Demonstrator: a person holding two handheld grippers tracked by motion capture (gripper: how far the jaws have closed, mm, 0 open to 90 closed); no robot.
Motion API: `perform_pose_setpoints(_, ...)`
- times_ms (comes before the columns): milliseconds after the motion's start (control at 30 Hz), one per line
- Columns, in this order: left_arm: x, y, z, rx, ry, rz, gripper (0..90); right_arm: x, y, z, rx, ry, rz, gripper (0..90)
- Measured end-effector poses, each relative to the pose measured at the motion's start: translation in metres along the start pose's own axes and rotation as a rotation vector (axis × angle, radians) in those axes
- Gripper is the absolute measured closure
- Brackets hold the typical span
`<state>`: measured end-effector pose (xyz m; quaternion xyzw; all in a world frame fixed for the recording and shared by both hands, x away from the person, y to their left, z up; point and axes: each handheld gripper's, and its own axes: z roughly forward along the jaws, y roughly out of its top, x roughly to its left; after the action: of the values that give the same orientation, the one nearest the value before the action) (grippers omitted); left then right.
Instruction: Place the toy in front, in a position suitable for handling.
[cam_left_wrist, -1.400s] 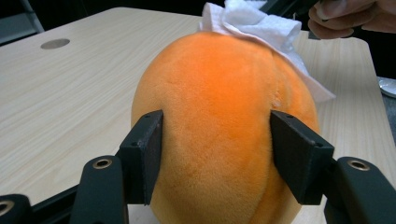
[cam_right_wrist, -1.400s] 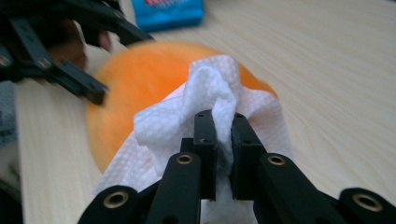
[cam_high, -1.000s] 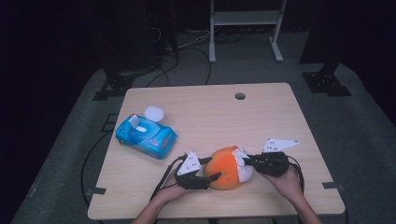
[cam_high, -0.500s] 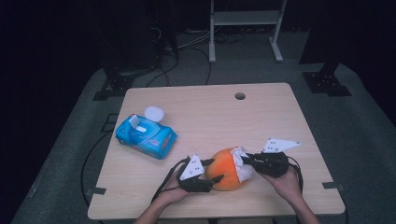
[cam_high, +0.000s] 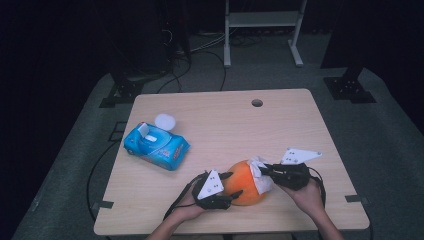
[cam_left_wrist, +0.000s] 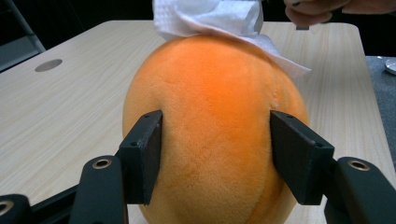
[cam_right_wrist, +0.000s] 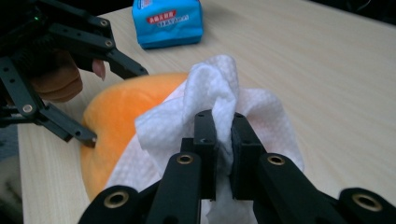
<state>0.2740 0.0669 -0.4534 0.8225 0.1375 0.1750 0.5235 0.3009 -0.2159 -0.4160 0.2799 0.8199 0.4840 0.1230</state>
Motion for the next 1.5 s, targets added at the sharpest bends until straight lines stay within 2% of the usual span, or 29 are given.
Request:
perform_pose_setpoints(67,0.000,0.000,0.000,0.002,-0.001,-0.002,37.1,-0.006,-0.004,-0.001,0.030,-0.010,0.014,82.8)
perform_pose_setpoints(133,0.000,0.001,0.000,0.004,-0.002,0.002,37.1,-0.008,-0.007,-0.004,0.033,-0.020,0.029,82.7)
perform_pose_setpoints(200,-0.001,0.002,0.001,0.002,-0.005,0.007,37.0,-0.003,-0.003,-0.007,0.009,-0.030,0.010,82.7)
perform_pose_setpoints(267,-0.001,0.002,0.001,-0.003,-0.005,0.008,37.0,0.004,0.004,-0.009,-0.032,-0.014,-0.010,82.7)
perform_pose_setpoints(333,-0.002,0.002,0.001,-0.004,-0.005,0.013,36.8,0.010,0.009,-0.006,-0.041,-0.004,-0.044,82.6)
perform_pose_setpoints(400,-0.001,0.002,0.000,-0.004,-0.013,0.002,35.2,0.014,0.008,0.000,-0.010,0.001,-0.068,82.7)
perform_pose_setpoints(467,0.000,0.003,-0.001,-0.008,-0.025,-0.019,28.3,0.012,0.004,0.004,0.012,0.022,-0.045,83.0)
perform_pose_setpoints(533,0.002,0.004,-0.002,-0.008,-0.027,-0.052,20.2,0.009,0.002,0.003,0.025,0.033,-0.039,83.2)
perform_pose_setpoints(667,0.009,0.000,-0.002,0.006,-0.041,-0.132,12.3,0.006,-0.003,-0.003,0.044,0.036,-0.036,83.3)
perform_pose_setpoints(733,0.014,-0.003,0.000,0.009,-0.069,-0.198,11.6,0.004,-0.006,-0.006,0.044,0.047,-0.026,83.3)
perform_pose_setpoints(800,0.019,-0.005,0.004,0.026,-0.115,-0.279,10.6,0.003,-0.007,-0.007,0.045,0.052,-0.022,83.3)
perform_pose_setpoints(900,0.019,-0.009,0.008,0.028,-0.135,-0.323,12.7,0.004,-0.006,-0.006,0.046,0.051,-0.027,83.2)
perform_pose_setpoints(967,0.018,-0.007,0.007,0.024,-0.116,-0.302,26.1,0.005,-0.005,-0.006,0.044,0.040,-0.029,83.2)
perform_pose_setpoints(1033,0.015,-0.001,0.004,0.006,-0.090,-0.253,39.3,0.006,-0.002,-0.007,0.036,0.021,-0.040,83.3)
perform_pose_setpoints(1067,0.013,0.003,0.001,-0.012,-0.067,-0.206,43.0,0.007,0.001,-0.009,0.026,0.014,-0.045,83.3)
perform_pose_setpoints(1133,0.011,0.013,-0.004,-0.058,0.003,-0.112,45.3,0.008,0.008,-0.016,-0.014,0.000,-0.060,83.5)
perform_pose_setpoints(1167,0.010,0.017,-0.006,-0.071,0.037,-0.062,45.4,0.009,0.012,-0.020,-0.042,0.008,-0.060,83.6)
perform_pose_setpoints(1200,0.009,0.019,-0.008,-0.073,0.059,-0.012,45.3,0.011,0.015,-0.023,-0.069,0.013,-0.055,83.6)
perform_pose_setpoints(1233,0.007,0.019,-0.008,-0.074,0.061,0.026,45.0,0.013,0.018,-0.024,-0.089,0.014,-0.065,83.5)
perform_pose_setpoints(1300,0.003,0.015,-0.005,-0.060,0.027,0.043,43.9,0.020,0.022,-0.022,-0.110,0.028,-0.084,83.4)
perform_pose_setpoints(1333,0.000,0.012,-0.002,-0.042,0.005,0.064,43.3,0.025,0.023,-0.019,-0.109,0.035,-0.096,83.1)
perform_pose_setpoints(1367,-0.003,0.009,0.000,-0.044,0.001,0.087,42.4,0.028,0.024,-0.015,-0.089,0.036,-0.118,83.0)
perform_pose_setpoints(1433,-0.003,0.008,0.000,-0.035,0.000,0.079,39.4,0.032,0.021,-0.007,-0.041,0.019,-0.155,83.0)
perform_pose_setpoints(1467,-0.002,0.008,0.000,-0.039,0.002,0.064,33.3,0.030,0.018,-0.005,-0.036,0.027,-0.141,83.1)
perform_pose_setpoints(1500,0.001,0.008,0.000,-0.048,0.003,0.031,28.5,0.027,0.017,-0.005,-0.036,0.029,-0.128,83.1)
